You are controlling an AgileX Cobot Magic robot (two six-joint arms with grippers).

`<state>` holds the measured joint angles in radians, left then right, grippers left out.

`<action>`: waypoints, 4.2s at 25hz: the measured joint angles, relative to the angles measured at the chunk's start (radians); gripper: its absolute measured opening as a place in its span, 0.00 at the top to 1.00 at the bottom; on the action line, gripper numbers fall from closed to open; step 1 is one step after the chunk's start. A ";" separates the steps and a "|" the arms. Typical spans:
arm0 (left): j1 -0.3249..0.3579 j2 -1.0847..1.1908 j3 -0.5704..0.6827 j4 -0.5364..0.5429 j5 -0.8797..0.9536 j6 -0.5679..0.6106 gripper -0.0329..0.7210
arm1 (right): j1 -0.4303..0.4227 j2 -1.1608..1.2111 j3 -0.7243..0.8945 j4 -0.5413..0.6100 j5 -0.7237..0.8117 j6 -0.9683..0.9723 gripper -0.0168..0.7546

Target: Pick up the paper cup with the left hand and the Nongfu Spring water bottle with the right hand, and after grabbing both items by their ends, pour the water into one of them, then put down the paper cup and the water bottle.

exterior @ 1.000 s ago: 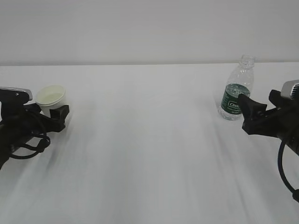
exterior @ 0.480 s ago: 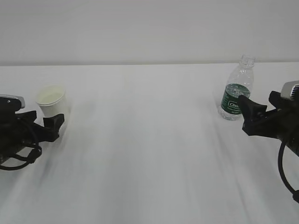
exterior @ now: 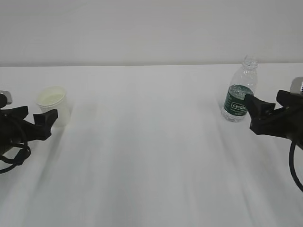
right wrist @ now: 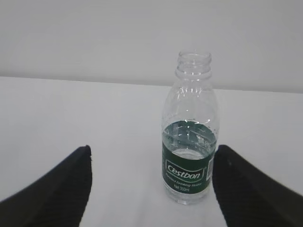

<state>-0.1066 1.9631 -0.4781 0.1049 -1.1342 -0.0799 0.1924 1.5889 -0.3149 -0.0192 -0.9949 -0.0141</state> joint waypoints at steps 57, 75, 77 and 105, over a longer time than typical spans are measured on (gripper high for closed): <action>0.000 -1.273 0.036 0.025 1.056 -0.040 0.18 | 0.000 -0.945 -0.136 0.009 1.129 -0.004 0.21; 0.000 -1.595 0.027 0.013 1.401 -0.042 0.18 | 0.000 -1.022 -0.272 0.026 1.573 -0.006 0.21; 0.000 -1.612 0.000 0.006 1.471 -0.042 0.18 | 0.000 -1.045 -0.282 0.026 1.626 -0.017 0.21; 0.000 -1.855 -0.108 -0.223 2.194 0.110 0.18 | 0.000 -1.504 -0.291 0.026 2.162 -0.069 0.21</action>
<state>-0.1066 0.1079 -0.5860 -0.1182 1.0598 0.0298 0.1924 0.0853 -0.6056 0.0070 1.1670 -0.0831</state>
